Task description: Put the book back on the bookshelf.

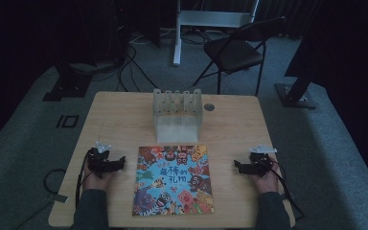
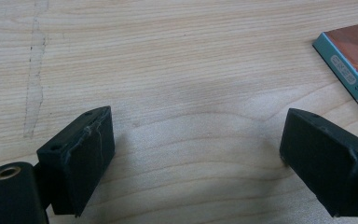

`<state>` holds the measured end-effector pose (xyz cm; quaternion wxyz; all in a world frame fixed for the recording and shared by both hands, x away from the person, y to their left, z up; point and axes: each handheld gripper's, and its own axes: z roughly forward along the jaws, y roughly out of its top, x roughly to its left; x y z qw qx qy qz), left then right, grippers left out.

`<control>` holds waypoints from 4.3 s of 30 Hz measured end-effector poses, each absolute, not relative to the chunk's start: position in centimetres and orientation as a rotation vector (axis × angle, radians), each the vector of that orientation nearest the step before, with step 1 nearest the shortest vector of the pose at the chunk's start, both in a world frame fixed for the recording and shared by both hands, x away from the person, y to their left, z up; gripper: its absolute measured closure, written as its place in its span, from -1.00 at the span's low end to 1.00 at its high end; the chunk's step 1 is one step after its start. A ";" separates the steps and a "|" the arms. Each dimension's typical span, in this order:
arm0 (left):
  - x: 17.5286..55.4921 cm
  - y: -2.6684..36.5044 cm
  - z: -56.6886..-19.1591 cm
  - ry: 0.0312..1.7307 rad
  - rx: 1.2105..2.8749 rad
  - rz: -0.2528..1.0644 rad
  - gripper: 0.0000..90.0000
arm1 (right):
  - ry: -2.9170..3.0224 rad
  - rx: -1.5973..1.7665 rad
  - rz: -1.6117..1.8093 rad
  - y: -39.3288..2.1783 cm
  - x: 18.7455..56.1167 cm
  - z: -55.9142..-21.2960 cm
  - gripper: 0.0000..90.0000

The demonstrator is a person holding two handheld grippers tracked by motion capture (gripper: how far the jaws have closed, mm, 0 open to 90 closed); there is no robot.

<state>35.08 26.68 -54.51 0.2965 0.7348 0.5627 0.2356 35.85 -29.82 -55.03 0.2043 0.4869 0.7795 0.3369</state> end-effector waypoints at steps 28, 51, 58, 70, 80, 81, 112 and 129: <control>34.2 27.0 -54.2 1.439 1.978 0.608 -0.37 | 2.151 1.390 0.923 -29.3 35.6 -53.7 -0.50; 33.9 26.9 -54.0 1.402 1.997 0.594 -0.17 | 2.173 1.058 0.963 -23.5 35.0 -47.9 -0.39; 33.9 26.9 -54.0 1.396 1.999 0.591 -0.13 | 2.214 0.983 0.970 -21.3 36.5 -47.5 -0.39; 33.6 26.4 -53.9 1.383 2.013 0.578 0.04 | 2.308 0.947 1.002 -18.9 38.8 -48.9 -0.34; 32.4 24.1 -53.2 1.302 2.108 0.532 -0.02 | 2.393 0.925 1.045 -17.0 40.1 -50.7 -0.31; 32.3 23.9 -53.3 1.299 2.109 0.531 -0.02 | 2.393 0.925 1.045 -17.0 40.1 -50.7 -0.31; 33.5 21.0 -53.8 1.242 2.107 0.543 -0.01 | 2.503 1.066 1.165 -17.7 42.3 -53.9 -0.26; 30.4 19.2 -51.9 1.097 2.129 0.548 -0.26 | 2.467 1.119 1.235 -18.3 42.4 -53.6 -0.13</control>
